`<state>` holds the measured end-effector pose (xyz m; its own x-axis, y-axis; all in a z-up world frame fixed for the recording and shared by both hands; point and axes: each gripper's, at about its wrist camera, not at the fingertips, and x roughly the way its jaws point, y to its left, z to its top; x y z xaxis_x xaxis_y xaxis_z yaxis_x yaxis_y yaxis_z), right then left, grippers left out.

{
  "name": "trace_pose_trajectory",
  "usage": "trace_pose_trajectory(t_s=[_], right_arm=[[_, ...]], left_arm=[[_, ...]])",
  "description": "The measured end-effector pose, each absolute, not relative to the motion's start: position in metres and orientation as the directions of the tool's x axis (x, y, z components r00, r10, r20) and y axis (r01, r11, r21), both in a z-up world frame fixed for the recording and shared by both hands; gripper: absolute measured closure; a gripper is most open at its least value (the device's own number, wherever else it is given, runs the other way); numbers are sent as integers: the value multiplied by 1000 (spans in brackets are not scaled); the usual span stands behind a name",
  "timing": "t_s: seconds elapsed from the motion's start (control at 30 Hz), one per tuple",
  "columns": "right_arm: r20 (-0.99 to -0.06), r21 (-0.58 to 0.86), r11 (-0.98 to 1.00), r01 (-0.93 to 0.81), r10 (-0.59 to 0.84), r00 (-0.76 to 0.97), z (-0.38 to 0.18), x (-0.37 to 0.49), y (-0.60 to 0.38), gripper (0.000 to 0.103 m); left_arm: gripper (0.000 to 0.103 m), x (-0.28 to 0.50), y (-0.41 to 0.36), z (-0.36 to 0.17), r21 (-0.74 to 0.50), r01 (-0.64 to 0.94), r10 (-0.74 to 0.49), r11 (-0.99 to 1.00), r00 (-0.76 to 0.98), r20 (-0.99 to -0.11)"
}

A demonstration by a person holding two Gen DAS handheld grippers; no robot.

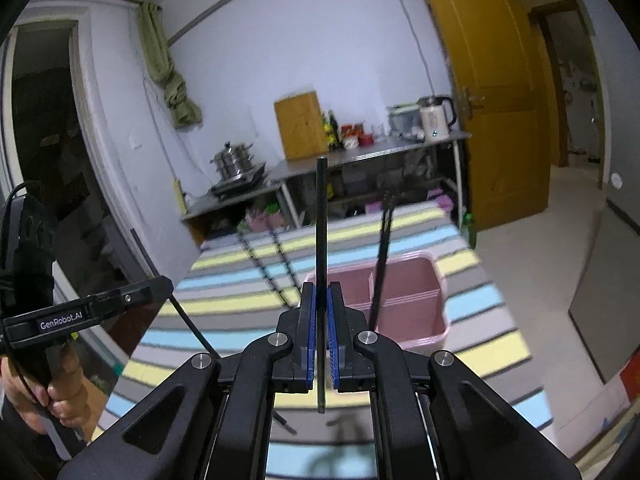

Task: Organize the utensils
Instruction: 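Carry the left tool's black chopstick over the pink holder while the right tool carries its own, then lower the left tool's chopstick into the holder and open while the right tool does likewise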

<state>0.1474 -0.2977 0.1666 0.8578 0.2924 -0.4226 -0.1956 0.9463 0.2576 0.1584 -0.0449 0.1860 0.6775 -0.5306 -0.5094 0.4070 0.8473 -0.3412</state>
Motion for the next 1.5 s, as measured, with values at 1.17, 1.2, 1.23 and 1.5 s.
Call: trace_pose_trajectory(t_s=[1.17,1.2,1.23,1.5], right_arm=[[-526,285,950,-132,270,807,103,217,-310,97],[-529,278,952,-131,266,806,104,216,-309,97],[-529,273,953,-130,261,807,105,217,-308,97],[-497,268,957,-112,237,835,115,196,-314,91]], left_arm=[[97,213,-94,129,-333,394,-515,857,640,-570],[97,214,-94,129,-333,394,-516,856,637,-572],[97,213,-93,129,-335,396,-518,855,637,-571],[87,197,-76,135,-352,400,-532,846,651,-541]])
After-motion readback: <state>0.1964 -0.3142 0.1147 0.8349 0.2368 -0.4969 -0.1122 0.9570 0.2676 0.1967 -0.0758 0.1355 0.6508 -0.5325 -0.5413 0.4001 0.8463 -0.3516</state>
